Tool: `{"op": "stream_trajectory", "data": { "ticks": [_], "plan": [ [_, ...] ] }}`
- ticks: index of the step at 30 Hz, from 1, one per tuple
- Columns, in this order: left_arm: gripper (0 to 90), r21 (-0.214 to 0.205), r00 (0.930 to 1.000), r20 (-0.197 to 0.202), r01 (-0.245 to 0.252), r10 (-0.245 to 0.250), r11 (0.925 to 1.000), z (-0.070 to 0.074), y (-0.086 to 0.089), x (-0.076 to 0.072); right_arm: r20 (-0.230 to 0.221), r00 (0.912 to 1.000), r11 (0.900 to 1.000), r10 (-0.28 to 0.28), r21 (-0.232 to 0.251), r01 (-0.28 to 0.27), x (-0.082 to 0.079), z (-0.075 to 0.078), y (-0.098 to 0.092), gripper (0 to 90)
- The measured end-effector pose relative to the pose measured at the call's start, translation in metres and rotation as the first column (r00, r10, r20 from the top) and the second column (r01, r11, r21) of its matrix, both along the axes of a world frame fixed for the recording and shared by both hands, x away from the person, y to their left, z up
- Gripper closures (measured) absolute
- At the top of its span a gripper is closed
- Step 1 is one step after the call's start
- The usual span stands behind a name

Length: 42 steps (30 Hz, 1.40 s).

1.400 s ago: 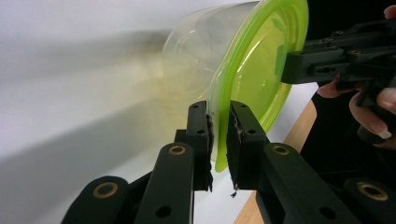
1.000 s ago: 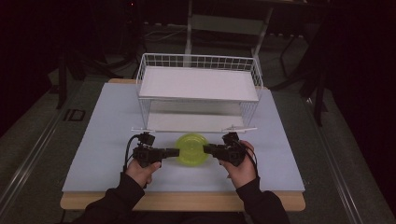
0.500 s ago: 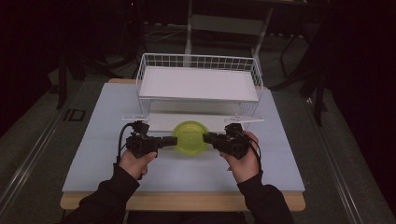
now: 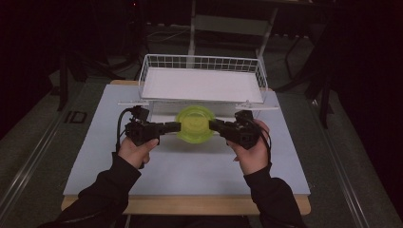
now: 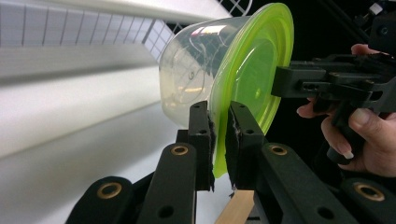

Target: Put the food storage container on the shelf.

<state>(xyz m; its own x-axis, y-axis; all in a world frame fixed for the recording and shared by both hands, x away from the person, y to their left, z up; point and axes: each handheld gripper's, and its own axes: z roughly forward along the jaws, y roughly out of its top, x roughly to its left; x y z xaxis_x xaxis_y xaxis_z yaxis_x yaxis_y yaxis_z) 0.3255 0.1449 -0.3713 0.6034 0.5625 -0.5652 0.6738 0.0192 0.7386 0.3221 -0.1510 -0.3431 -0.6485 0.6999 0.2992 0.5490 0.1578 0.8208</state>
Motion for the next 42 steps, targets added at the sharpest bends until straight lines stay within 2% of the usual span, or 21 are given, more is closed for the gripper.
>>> {"op": "stream_trajectory", "data": {
  "ticks": [9,19,24,34,38,42],
  "plan": [
    [82.2,-0.004,0.999,0.043,-0.009,0.009,1.0,0.022,0.0,0.013,0.024,0.9995,0.9995,-0.022,0.023,0.022,0.011,0.02,0.0,80.4],
    [82.3,0.022,0.9986,0.043,-0.034,0.033,0.9992,0.047,-0.004,0.038,0.018,0.9973,0.9969,-0.072,0.033,0.071,0.034,0.037,0.002,80.2],
    [82.3,0.02,0.9976,0.044,-0.055,0.054,0.9983,0.056,-0.005,0.051,0.002,0.9961,0.995,-0.088,0.047,0.088,0.05,0.045,0.002,80.2],
    [81.9,0.028,0.994,0.018,-0.108,0.108,0.9937,0.061,-0.006,0.077,-0.046,0.9907,0.9896,-0.128,0.059,0.131,0.076,0.05,0.008,80.3],
    [81.6,0.049,0.9923,-0.007,-0.123,0.123,0.9912,0.06,-0.009,0.089,-0.07,0.9856,0.9862,-0.154,0.052,0.157,0.086,0.05,0.009,80.2],
    [81.3,0.075,0.9884,-0.04,-0.143,0.147,0.9868,0.058,-0.013,0.098,-0.112,0.9795,0.9835,-0.167,0.05,0.174,0.096,0.046,0.009,80.3]
  ]
}}
